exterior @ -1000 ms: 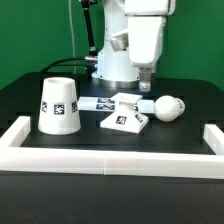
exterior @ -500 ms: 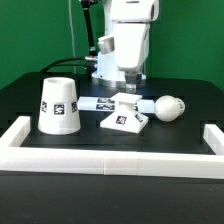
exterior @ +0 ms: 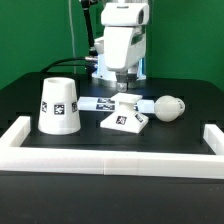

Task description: Assemble lamp

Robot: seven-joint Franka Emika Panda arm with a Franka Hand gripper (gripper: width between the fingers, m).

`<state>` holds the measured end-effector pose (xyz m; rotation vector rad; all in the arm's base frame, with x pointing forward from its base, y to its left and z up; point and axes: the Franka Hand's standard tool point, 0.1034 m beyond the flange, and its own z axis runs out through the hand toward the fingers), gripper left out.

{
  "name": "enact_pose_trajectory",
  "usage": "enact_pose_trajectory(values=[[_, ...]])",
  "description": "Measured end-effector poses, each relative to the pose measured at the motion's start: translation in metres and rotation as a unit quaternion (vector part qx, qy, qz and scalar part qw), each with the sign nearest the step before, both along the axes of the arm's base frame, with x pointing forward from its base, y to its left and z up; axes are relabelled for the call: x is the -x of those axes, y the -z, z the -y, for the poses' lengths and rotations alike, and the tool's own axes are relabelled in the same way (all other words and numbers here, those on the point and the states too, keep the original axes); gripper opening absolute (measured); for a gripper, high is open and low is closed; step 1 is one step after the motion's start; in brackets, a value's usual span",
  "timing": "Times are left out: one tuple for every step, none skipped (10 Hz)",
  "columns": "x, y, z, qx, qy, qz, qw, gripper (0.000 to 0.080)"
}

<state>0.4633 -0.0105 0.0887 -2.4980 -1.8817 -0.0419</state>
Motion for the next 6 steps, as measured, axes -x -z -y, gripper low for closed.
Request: enact_pose_trajectory(values=[[0.000, 0.000, 0.000, 0.000, 0.000, 0.000, 1.000, 0.0700], [-0.001, 0.001, 0.000, 0.000, 0.006, 0.002, 1.000, 0.0700], [-0.001, 0.002, 0.001, 0.000, 0.020, 0.004, 1.000, 0.0700], [0.001, 0.007, 0.002, -0.001, 0.037, 0.004, 0.999, 0.0700], [0.002, 0.012, 0.004, -0.001, 0.041, 0.005, 0.999, 0.0700], [0.003, 0.018, 0.006, -0.001, 0.043, 0.005, 0.999, 0.0700]])
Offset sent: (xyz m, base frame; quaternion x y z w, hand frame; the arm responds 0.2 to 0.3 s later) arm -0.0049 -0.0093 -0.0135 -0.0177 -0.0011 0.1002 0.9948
